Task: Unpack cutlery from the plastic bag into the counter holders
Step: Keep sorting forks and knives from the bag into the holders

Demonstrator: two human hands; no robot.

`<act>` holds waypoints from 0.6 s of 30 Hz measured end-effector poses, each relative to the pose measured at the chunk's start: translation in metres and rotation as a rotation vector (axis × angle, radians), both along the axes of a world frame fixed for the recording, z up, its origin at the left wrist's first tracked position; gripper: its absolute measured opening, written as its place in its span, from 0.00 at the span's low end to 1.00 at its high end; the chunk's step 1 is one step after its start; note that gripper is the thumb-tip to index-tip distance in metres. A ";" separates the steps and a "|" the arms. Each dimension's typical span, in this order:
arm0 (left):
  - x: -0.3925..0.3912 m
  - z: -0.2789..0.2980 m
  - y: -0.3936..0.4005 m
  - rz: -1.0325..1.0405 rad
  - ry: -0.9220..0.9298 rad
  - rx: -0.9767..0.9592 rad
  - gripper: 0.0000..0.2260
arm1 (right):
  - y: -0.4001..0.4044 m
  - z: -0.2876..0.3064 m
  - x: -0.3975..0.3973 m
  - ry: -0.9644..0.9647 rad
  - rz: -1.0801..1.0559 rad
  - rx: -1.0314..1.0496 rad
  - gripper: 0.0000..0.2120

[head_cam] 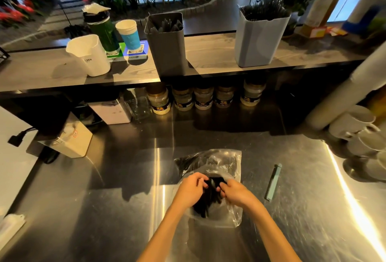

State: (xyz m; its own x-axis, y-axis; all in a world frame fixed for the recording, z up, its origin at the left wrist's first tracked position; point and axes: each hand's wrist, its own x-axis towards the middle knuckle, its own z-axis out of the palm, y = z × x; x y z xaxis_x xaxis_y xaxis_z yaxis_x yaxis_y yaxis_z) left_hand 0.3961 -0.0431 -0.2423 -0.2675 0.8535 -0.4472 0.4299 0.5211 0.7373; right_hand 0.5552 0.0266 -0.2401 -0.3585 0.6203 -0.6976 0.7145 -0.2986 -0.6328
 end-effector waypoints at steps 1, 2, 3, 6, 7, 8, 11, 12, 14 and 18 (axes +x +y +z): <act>-0.001 0.001 0.000 0.004 -0.003 0.009 0.13 | 0.001 0.011 0.004 0.003 -0.006 -0.035 0.15; -0.001 0.001 0.001 0.014 -0.014 0.015 0.13 | 0.003 0.019 0.008 -0.007 0.006 -0.060 0.16; -0.002 0.001 0.001 0.031 -0.031 0.015 0.13 | 0.004 0.029 0.014 -0.015 0.029 -0.072 0.15; -0.007 0.004 0.003 0.119 -0.015 0.043 0.11 | 0.006 0.058 0.033 0.004 0.116 -0.117 0.14; -0.010 0.005 0.005 0.150 0.012 0.064 0.12 | 0.006 0.068 0.040 0.029 0.130 -0.153 0.14; -0.014 0.005 0.005 0.174 0.040 0.075 0.12 | 0.006 0.074 0.047 0.058 0.152 -0.184 0.15; -0.024 0.009 0.005 0.289 -0.023 0.083 0.13 | 0.004 0.090 0.061 0.161 0.216 -0.235 0.16; -0.025 0.012 0.005 0.374 -0.133 0.096 0.12 | 0.003 0.093 0.065 0.205 0.220 -0.246 0.16; -0.022 0.023 0.003 0.562 -0.369 0.128 0.15 | 0.002 0.099 0.072 0.299 0.210 -0.254 0.17; -0.006 0.056 0.006 0.758 -0.779 0.148 0.25 | -0.005 0.104 0.073 0.538 0.134 -0.222 0.17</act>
State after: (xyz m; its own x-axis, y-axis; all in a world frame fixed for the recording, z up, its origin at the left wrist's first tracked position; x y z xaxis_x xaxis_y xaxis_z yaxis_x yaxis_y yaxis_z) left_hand 0.3903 -0.0368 -0.1859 -0.4340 0.6456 -0.6283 -0.5757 0.3377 0.7447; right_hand 0.6285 0.0218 -0.1362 -0.7629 0.4051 -0.5038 0.3514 -0.3944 -0.8491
